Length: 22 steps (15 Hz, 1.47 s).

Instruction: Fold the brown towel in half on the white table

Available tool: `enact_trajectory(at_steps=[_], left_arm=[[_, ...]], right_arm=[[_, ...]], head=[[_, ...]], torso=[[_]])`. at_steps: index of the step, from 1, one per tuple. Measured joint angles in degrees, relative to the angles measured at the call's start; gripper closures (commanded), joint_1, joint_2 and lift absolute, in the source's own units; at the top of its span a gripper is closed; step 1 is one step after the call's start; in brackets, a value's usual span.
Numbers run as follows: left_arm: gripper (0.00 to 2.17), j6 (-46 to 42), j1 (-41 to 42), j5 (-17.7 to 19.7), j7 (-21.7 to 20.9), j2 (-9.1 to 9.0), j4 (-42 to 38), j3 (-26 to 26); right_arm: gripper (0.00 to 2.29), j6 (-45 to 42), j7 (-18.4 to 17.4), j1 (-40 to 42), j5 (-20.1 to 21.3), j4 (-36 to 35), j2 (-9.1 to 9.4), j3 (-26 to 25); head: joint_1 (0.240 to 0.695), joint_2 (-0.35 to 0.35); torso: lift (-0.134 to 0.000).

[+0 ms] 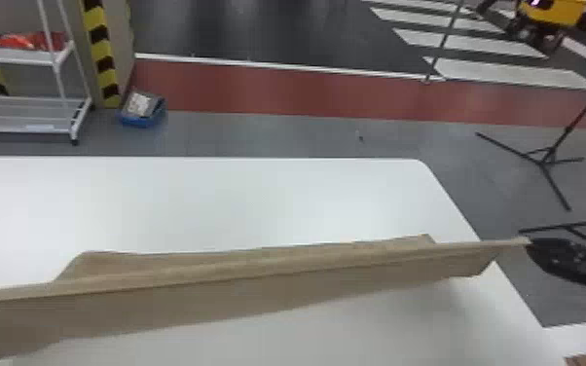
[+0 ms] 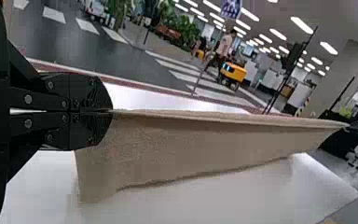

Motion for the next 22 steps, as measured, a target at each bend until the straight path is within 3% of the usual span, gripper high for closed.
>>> enact_trajectory(at_steps=[4, 7, 8, 11, 13, 15, 17, 18, 19, 20, 22], left_arm=[[1.89, 19.76, -18.79, -3.62, 5.87, -0.84, 5.19, -14.12], [1.89, 32.84, -37.16, -8.51, 11.39, -3.79, 15.38, -23.99], [1.89, 36.92, -42.49, -9.68, 13.2, -5.21, 17.86, -25.46], [1.89, 47.9, -50.34, -9.48, 14.81, -6.37, 17.44, -22.99], [1.89, 50.99, -48.92, -6.09, 12.87, -5.65, 11.53, -17.94], [1.89, 48.36, -39.76, -0.92, 12.72, -3.88, 4.46, -13.83], [1.89, 34.37, -26.69, 1.36, 13.44, -2.91, 1.9, -11.37], [1.89, 26.57, -21.55, 1.46, 13.74, -2.81, 3.02, -10.86], [1.89, 17.55, -16.57, 1.21, 14.33, -2.72, 5.61, -10.61], [1.89, 9.5, -12.39, 0.82, 15.13, -2.57, 8.8, -10.53], [1.89, -1.36, -6.36, 0.45, 16.39, -1.65, 14.36, -10.51]], right_arm=[[2.26, 16.46, -8.5, -15.09, 9.1, 2.7, -1.94, 16.1], [2.26, 27.08, -15.49, -30.98, 13.6, 12.55, -2.8, 26.95], [2.26, 28.42, -17.72, -36.76, 14.2, 16.58, -2.39, 29.73], [2.26, 29.56, -19.89, -50.06, 13.69, 23.64, -0.24, 34.38], [2.26, 31.33, -18.37, -50.52, 10.5, 20.98, -1.08, 34.56], [2.26, 31.57, -15.2, -42.29, 6.66, 14.01, -3.92, 31.31], [2.26, 24.78, -11.07, -28.59, 5.05, 7.35, -5.11, 26.15], [2.26, 20.59, -9.2, -22.86, 4.91, 5.54, -4.86, 24.22], [2.26, 14.98, -7.27, -16.92, 4.87, 4.29, -4.19, 22.44], [2.26, 9.48, -5.62, -11.55, 4.94, 3.72, -3.47, 20.88], [2.26, 1.06, -3.22, -3.52, 5.56, 3.63, -2.58, 18.41]], head=[[0.695, -0.178], [0.583, -0.175], [0.5, -0.169], [0.383, -0.109], [0.322, -0.049], [0.358, -0.029], [0.448, -0.037], [0.511, -0.048], [0.635, -0.068], [0.695, -0.079], [0.695, -0.1]], torso=[[-0.126], [-0.126], [-0.126], [-0.126], [-0.126], [-0.126], [-0.126], [-0.126], [-0.126], [-0.126], [-0.126]])
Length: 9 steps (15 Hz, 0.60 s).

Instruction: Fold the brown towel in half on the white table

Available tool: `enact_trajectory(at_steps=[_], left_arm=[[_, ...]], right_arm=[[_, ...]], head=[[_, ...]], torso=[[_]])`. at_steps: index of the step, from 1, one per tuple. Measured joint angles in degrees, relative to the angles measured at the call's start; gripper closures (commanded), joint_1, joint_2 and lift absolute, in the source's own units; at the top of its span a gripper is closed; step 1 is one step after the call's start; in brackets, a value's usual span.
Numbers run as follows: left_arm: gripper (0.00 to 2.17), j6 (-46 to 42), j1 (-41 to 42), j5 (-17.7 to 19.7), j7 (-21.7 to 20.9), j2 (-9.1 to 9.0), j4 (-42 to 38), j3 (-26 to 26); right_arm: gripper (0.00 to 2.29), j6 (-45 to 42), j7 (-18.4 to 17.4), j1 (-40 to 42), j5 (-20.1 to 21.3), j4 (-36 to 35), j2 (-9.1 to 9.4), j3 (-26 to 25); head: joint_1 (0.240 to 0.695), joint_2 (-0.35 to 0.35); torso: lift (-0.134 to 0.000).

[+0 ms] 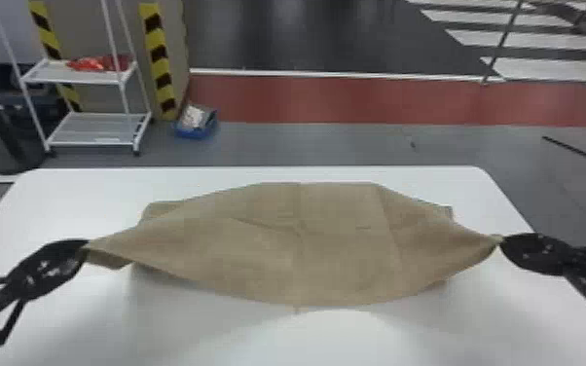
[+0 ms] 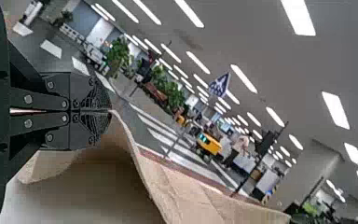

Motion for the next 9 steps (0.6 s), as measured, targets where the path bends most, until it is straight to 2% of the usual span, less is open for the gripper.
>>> enact_trajectory(at_steps=[2, 4, 9], left_arm=[[1.89, -5.34, 4.05, -0.14, -0.6, 1.65, 3.83, 0.01], [1.89, -6.62, 6.53, -0.55, -2.26, 2.99, 4.95, 0.32], [1.89, -8.85, 8.33, -2.39, -4.24, 4.86, 6.68, 3.73]], right_arm=[[2.26, -5.45, 2.57, 4.92, 0.46, 0.75, 0.28, -2.2], [2.26, -7.7, 5.2, 6.72, 1.04, 1.38, 0.19, -3.97], [2.26, -10.0, 6.44, 8.24, 3.74, 2.42, -0.41, -6.82]], head=[[0.695, -0.122], [0.695, -0.135], [0.695, -0.147]], torso=[[-0.126], [-0.126], [-0.126]])
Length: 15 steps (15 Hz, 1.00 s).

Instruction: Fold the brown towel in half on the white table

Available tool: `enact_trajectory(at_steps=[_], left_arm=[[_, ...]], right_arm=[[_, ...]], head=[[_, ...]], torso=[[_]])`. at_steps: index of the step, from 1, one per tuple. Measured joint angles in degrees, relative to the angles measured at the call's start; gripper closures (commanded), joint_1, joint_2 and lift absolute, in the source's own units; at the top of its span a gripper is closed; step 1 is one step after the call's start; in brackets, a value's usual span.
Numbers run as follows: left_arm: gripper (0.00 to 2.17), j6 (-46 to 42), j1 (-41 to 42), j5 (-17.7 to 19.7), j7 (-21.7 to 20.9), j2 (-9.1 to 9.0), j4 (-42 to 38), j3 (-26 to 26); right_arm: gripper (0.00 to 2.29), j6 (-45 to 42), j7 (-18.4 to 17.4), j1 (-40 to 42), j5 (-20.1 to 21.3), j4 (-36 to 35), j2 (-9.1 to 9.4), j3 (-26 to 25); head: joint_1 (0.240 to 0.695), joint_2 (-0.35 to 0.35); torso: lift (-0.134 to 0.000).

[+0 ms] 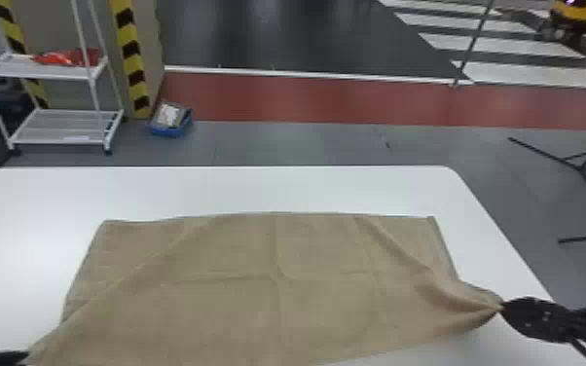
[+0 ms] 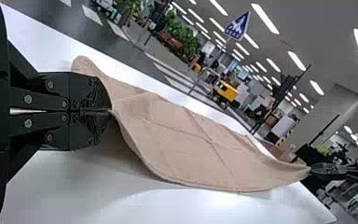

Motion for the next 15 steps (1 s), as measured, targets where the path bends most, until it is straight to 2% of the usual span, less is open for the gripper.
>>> enact_trajectory(at_steps=[3, 4, 6, 7, 8, 11, 12, 15], left_arm=[[1.89, -1.99, 0.08, 0.3, -3.2, 0.19, -0.54, 2.05], [1.89, -2.12, 0.1, 0.15, -6.72, 0.19, -1.19, 1.74], [1.86, -1.82, 0.08, -0.97, -8.56, 0.16, -1.8, 0.05], [1.71, -1.43, -0.11, -1.66, -8.54, 0.06, -1.9, -0.51], [1.7, -1.18, -0.24, -1.96, -8.58, 0.0, -1.96, -0.69], [1.71, -1.0, -0.35, -1.51, -8.9, 0.21, -2.18, 0.14], [1.86, -1.08, -0.33, -1.31, -8.91, 0.22, -2.31, 0.42], [1.89, 0.92, -0.49, -1.62, -11.07, 0.02, -5.13, 0.57]], right_arm=[[2.26, -0.73, 0.07, -1.0, 0.54, 1.73, -0.9, -4.74], [2.26, -0.73, 0.08, -1.27, 0.84, 2.73, -1.52, -6.14], [2.26, -0.74, 0.35, -1.19, 1.83, 3.35, -1.61, -5.92], [2.26, -0.89, 0.54, -1.04, 2.27, 3.43, -1.24, -5.22], [2.26, -1.23, 0.59, -0.94, 2.61, 3.44, -0.96, -4.75], [2.26, -2.14, 0.59, -0.86, 3.05, 3.45, -0.63, -4.37], [2.26, -2.22, 0.68, -0.9, 2.99, 3.44, -0.53, -4.34], [2.26, -1.67, 1.43, -1.76, 3.05, 2.86, -0.3, -3.76]], head=[[0.695, -0.189], [0.695, -0.248], [0.695, -0.286], [0.695, -0.288], [0.695, -0.285], [0.695, -0.262], [0.695, -0.257], [0.695, -0.246]], torso=[[-0.126], [-0.126], [-0.126], [-0.126], [-0.126], [-0.126], [-0.126], [-0.126]])
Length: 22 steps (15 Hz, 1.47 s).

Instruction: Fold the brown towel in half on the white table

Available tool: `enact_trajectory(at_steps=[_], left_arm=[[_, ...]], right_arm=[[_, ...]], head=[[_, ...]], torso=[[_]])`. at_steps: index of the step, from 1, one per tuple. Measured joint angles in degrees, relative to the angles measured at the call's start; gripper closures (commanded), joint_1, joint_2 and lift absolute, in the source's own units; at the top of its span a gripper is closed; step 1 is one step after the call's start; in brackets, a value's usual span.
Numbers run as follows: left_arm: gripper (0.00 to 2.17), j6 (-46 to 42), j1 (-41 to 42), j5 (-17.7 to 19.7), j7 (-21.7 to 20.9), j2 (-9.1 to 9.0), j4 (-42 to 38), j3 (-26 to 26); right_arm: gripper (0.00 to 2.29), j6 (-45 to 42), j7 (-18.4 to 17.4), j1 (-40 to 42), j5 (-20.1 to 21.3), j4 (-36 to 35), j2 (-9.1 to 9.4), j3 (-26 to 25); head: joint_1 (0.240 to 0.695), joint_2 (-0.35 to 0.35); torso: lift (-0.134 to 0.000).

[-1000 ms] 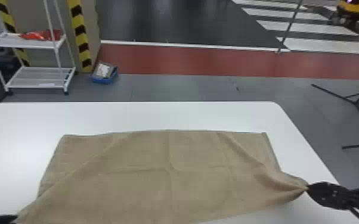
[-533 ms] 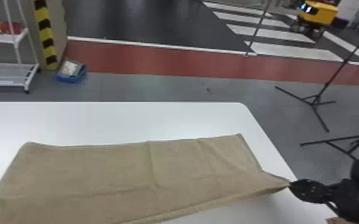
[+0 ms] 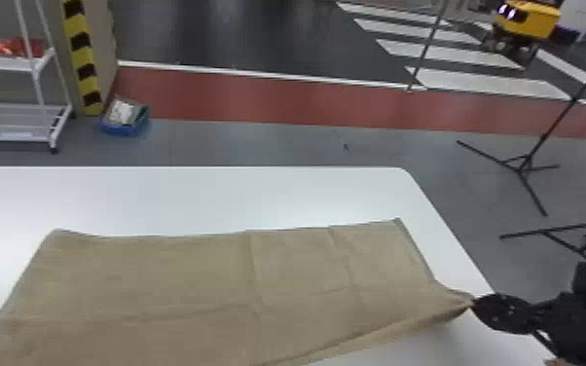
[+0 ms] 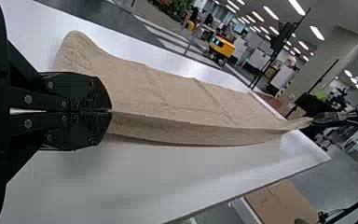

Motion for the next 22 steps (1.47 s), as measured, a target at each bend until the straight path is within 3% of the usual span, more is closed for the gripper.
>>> enact_trajectory(at_steps=[4, 12, 16, 22], left_arm=[[1.89, 13.51, -5.84, -1.59, -3.83, -0.12, -6.43, -0.01], [1.89, 34.0, -22.78, -16.01, -5.82, 0.3, -4.1, -8.12], [1.89, 37.47, -26.73, -18.56, -5.12, 0.37, -1.51, -11.3], [1.88, 38.88, -31.11, -20.92, -2.75, 0.36, 2.75, -13.38]], right_arm=[[2.26, 5.15, 0.13, -5.21, 1.14, 0.17, -0.99, 0.71], [2.26, 14.98, -0.9, -20.78, 10.53, 9.09, -4.35, 12.93], [2.26, 16.19, -1.83, -25.8, 15.18, 12.67, -4.41, 18.53], [2.26, 15.81, -4.28, -30.35, 18.2, 18.67, -4.6, 20.58]], head=[[0.695, -0.21], [0.695, -0.142], [0.695, -0.123], [0.695, -0.13]], torso=[[-0.126], [-0.126], [-0.126], [-0.126]])
